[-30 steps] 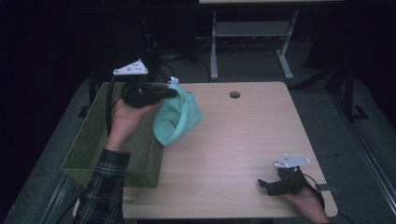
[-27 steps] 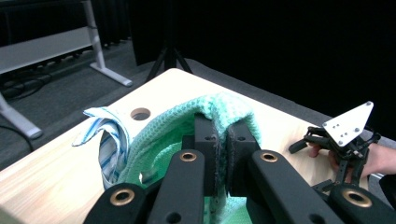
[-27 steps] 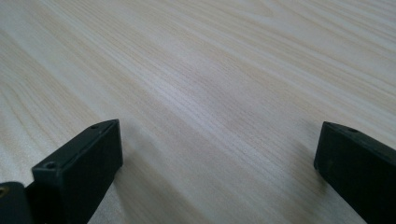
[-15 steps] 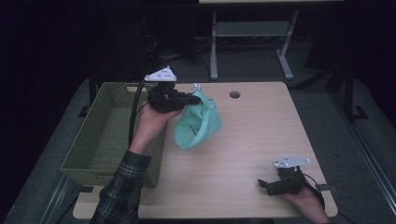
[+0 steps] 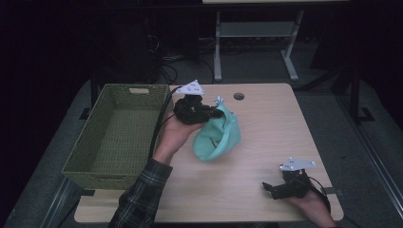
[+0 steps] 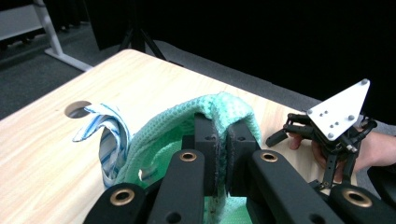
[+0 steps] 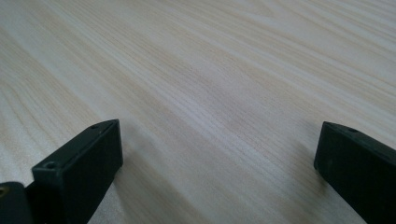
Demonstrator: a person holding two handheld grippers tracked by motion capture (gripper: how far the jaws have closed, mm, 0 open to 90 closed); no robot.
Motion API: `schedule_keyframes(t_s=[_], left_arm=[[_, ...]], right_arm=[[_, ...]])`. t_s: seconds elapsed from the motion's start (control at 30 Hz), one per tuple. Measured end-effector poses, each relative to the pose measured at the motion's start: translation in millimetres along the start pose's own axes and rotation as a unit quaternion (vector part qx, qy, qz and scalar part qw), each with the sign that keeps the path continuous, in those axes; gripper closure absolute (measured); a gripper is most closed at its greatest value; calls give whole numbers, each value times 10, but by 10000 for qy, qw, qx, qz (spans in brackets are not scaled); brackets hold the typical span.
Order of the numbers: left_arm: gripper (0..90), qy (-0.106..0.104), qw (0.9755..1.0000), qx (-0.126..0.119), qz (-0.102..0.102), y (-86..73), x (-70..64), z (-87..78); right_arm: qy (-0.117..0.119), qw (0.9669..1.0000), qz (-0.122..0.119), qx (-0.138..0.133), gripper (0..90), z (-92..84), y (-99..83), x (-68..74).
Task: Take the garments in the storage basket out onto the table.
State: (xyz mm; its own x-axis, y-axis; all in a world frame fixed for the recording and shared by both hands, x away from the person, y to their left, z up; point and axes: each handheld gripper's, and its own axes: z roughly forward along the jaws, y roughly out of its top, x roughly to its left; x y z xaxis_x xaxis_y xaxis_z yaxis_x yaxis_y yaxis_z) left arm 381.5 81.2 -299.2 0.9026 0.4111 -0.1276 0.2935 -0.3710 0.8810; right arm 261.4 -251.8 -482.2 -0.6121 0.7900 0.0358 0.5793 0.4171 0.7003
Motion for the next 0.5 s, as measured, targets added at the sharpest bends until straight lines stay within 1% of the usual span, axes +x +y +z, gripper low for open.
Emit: schedule_keyframes(t_s=[0.23,0.37,0.5], left_arm=[[857,-53,9998,187,67,-90,-72,262],[856,-132,9995,281,80,-157,-110,414],[856,-201,9992,350,-10,-234,-132,546]], right_arm=[[6,10000,15,9,6,-1,0,2],[6,10000,16,10,7,-1,0,2],[5,10000,17,10,6,-1,0,2]])
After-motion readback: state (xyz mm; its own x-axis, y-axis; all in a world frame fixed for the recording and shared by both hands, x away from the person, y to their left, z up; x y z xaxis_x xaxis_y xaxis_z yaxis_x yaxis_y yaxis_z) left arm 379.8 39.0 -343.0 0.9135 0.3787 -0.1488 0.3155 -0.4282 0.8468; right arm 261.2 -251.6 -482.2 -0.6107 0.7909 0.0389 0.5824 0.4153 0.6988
